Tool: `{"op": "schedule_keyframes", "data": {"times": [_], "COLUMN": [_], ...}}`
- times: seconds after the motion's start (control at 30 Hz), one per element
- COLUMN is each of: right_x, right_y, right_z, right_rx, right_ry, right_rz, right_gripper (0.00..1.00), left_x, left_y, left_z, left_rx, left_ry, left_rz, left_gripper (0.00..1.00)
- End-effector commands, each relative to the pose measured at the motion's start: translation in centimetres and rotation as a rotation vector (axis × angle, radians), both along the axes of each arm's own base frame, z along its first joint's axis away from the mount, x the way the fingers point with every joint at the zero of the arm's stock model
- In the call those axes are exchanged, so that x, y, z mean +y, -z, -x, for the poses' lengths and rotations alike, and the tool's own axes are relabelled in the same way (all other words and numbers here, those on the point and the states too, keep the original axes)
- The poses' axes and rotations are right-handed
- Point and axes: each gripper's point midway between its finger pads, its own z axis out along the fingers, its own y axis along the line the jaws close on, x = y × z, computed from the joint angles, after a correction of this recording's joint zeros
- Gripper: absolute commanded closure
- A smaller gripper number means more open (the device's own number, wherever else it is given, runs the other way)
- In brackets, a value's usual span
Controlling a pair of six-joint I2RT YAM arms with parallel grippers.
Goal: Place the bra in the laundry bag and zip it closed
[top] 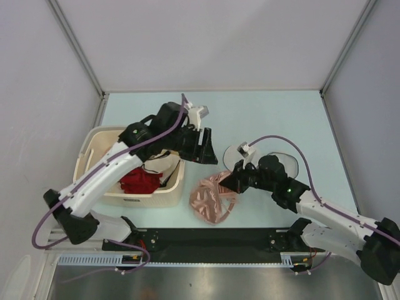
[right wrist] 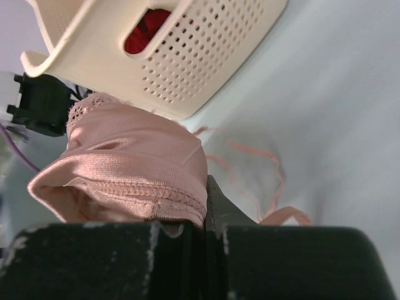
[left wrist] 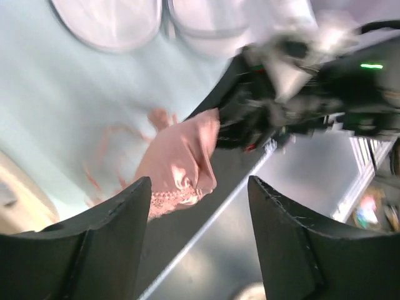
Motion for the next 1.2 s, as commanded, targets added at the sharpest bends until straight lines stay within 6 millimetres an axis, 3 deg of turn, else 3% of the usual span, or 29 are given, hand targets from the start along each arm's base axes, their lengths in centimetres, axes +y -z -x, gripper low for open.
{"op": "schedule_keyframes", "data": {"times": [0.0,0.03,0.07,0.1,0.13,0.2,0.23,0.3,0.33,0.37,0.43,0.53,0.7,0.8,0.83,0.87,1.0,1.1,1.17], "right_x": [1.9,2.1,2.3,2.3,2.6,2.2,2.4,2.2,1.5,1.8,0.4,-0.2,-1.1,-1.2,-1.3,-1.3,-1.5,-1.5,-1.5], "right_y": [-0.5,-0.2,-0.4,1.3,1.2,3.1,4.9,6.5,9.3,9.0,11.4,12.0,13.3,12.5,12.3,11.5,11.0,10.5,10.3], "right_z": [0.6,1.2,0.8,0.0,-0.4,-1.2,-1.3,-2.1,-1.7,-2.7,-2.9,-3.3,-1.9,-1.5,-1.6,-1.8,-2.7,-3.1,-3.2], "right_rx": [0.323,0.429,0.429,0.498,0.528,0.651,0.727,0.785,0.825,0.813,0.874,0.893,0.956,0.942,0.931,0.902,0.833,0.785,0.781], "right_ry": [-0.090,-0.117,-0.130,-0.104,-0.115,-0.089,-0.087,-0.039,-0.031,-0.024,0.052,0.079,0.073,0.078,0.090,0.100,0.177,0.225,0.246], "right_rz": [-0.229,-0.256,-0.277,-0.245,-0.238,-0.214,-0.186,-0.098,0.012,0.048,0.158,0.200,0.237,0.222,0.221,0.207,0.183,0.161,0.141], "right_gripper": [1.00,1.00,1.00,1.00,1.00,1.00,1.00,1.00,0.96,0.94,0.90,0.83,0.82,0.81,0.80,0.80,0.81,0.82,0.82], "left_x": [2.4,2.7,2.9,3.1,3.0,2.9,2.6,2.5,2.6,2.6,2.5,1.7,0.1,-1.7,-1.8,-2.0,-3.0,-3.0,-3.2], "left_y": [-8.4,-8.9,-9.2,-9.6,-9.3,-8.5,-8.1,-6.9,-6.7,-6.2,-4.8,-3.1,0.6,3.7,4.7,7.0,10.8,12.7,12.9], "left_z": [-2.7,-3.0,-3.0,-2.9,-2.8,-2.7,-2.5,-2.3,-2.1,-2.1,-2.0,-1.4,-2.1,-1.7,-1.9,-2.1,-2.6,-3.2,-3.5], "left_rx": [-0.291,-0.310,-0.319,-0.327,-0.321,-0.304,-0.292,-0.270,-0.271,-0.269,-0.264,-0.249,-0.270,-0.250,-0.247,-0.206,-0.075,-0.022,0.009], "left_ry": [-0.180,-0.198,-0.206,-0.211,-0.199,-0.187,-0.164,-0.158,-0.154,-0.148,-0.134,-0.094,-0.110,-0.085,-0.116,-0.134,-0.233,-0.300,-0.341], "left_rz": [0.152,0.165,0.173,0.183,0.184,0.171,0.172,0.154,0.154,0.148,0.117,0.076,-0.052,-0.125,-0.157,-0.199,-0.265,-0.342,-0.365], "left_gripper": [0.31,0.31,0.31,0.31,0.31,0.32,0.32,0.33,0.33,0.34,0.35,0.38,0.45,0.39,0.40,0.41,0.42,0.41,0.38]}}
